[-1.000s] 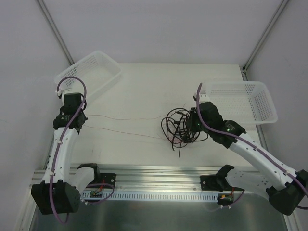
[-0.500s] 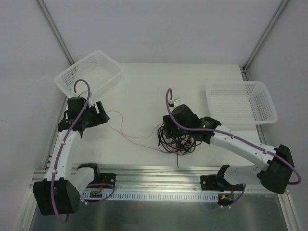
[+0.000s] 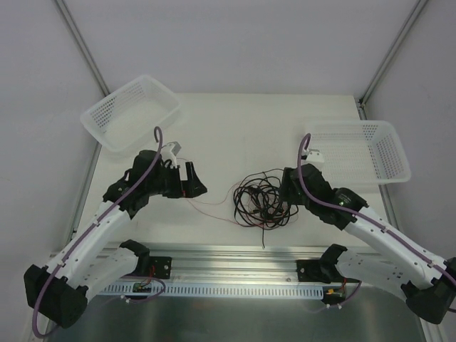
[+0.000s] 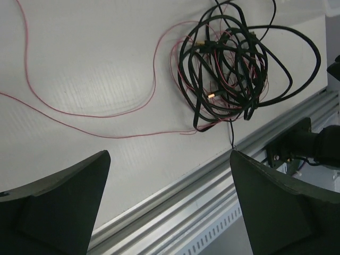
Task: Untangle the cables
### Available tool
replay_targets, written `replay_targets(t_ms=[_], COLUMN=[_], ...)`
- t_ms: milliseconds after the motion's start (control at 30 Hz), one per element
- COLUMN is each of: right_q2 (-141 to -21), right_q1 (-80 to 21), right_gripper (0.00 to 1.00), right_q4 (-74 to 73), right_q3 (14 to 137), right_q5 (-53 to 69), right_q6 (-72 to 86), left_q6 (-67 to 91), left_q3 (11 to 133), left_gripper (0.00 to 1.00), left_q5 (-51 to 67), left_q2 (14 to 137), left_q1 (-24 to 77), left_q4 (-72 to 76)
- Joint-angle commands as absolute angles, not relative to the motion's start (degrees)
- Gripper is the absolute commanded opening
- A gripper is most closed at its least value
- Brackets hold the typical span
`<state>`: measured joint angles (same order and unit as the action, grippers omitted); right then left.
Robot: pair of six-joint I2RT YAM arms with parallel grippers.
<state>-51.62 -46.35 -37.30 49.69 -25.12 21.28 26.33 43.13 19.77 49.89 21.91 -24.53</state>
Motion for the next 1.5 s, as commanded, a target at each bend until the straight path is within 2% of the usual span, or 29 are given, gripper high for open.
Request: replay_targets(t_ms=[0, 167, 467, 633, 700, 733, 833, 867, 933, 967, 1000, 1267, 1467], right_q2=[-51.2, -52.4, -51.2, -50.0, -50.7, -51.8, -54.0, -55.5, -57.3, -59.0, -59.8, -68.7, -70.1], right_q1=[-46.1, -46.1, -44.7, -44.1, -43.5, -43.1, -39.8, -38.8, -36.7, -36.2, -36.3, -33.2, -33.0], right_gripper=[0.64, 0.63, 0.63, 0.65, 0.66, 0.66, 0.67, 0.67, 0.66, 0.66, 0.67, 0.67, 0.67], right_q4=[-34.7, -30.6, -35.6, -35.4, -34.7, -34.3, -31.8, -31.3, -29.6, -29.0, -28.7, -24.1, -19.0], right_q3=[45.8, 44.3, 50.4, 50.6, 51.1, 51.2, 51.8, 52.0, 52.6, 52.9, 53.8, 54.3, 49.7], right_q5=[-25.8, -25.8, -26.5, -23.2, -22.7, -22.5, -18.6, -17.4, -14.3, -13.1, -11.7, -7.6, 5.4], right_q6=[28.0, 27.8, 10.9, 5.7, 3.1, 2.4, 0.4, 0.4, 0.4, -1.1, -1.5, -2.1, -2.7], left_q6=[33.5, 38.9, 47.2, 50.4, 50.7, 50.7, 50.4, 49.9, 48.2, 47.2, 44.8, 33.8, 30.8], left_q3=[45.2, 47.5, 55.5, 57.3, 56.9, 56.7, 54.8, 54.1, 52.0, 51.4, 50.5, 46.0, 44.8], left_gripper=[0.97, 0.95, 0.92, 0.82, 0.7, 0.58, 0.4, 0.26, 0.15, 0.05, 0.01, 0.0, 0.0], left_q5=[12.0, 6.3, -4.7, -7.7, -8.2, -8.3, -9.0, -9.2, -10.5, -10.7, -11.3, -12.2, -9.8], left_q2=[53.6, 62.8, 85.3, 93.9, 96.3, 97.4, 97.3, 96.9, 95.3, 94.7, 94.0, 86.0, 82.0], left_q1=[29.1, 36.6, 50.8, 53.7, 54.2, 54.3, 54.5, 54.5, 54.4, 54.3, 54.3, 49.8, 46.8], left_q4=[-20.9, -17.9, -9.8, -9.1, -9.1, -9.2, -9.3, -9.3, -9.4, -9.4, -9.4, -12.9, -13.4])
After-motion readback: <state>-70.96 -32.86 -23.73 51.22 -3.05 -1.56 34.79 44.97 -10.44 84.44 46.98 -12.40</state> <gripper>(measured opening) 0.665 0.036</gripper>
